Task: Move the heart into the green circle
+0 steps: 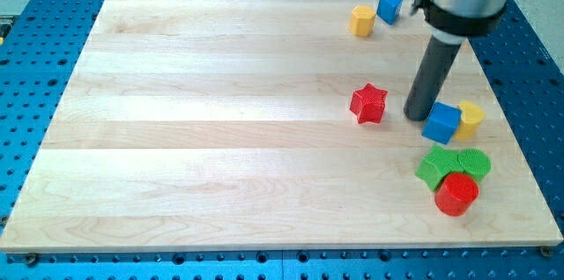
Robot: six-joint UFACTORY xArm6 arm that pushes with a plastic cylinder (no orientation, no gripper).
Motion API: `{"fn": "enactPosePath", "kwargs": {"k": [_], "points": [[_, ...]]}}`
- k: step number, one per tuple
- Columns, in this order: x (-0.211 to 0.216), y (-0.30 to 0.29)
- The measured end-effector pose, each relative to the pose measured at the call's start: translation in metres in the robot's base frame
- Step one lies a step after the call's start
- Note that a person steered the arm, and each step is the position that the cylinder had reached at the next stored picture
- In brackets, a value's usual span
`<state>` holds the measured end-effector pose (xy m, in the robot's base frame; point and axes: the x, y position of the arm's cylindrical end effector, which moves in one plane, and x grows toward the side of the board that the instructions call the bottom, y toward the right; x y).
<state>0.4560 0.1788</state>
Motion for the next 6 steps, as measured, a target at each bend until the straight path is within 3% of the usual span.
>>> {"fn": "enactPosePath", "kwargs": {"k": [1, 3, 4, 6], "points": [[-0.051, 0.019], [0.006, 0.07], [0.055, 0.046], [-0.029, 0.071]]}}
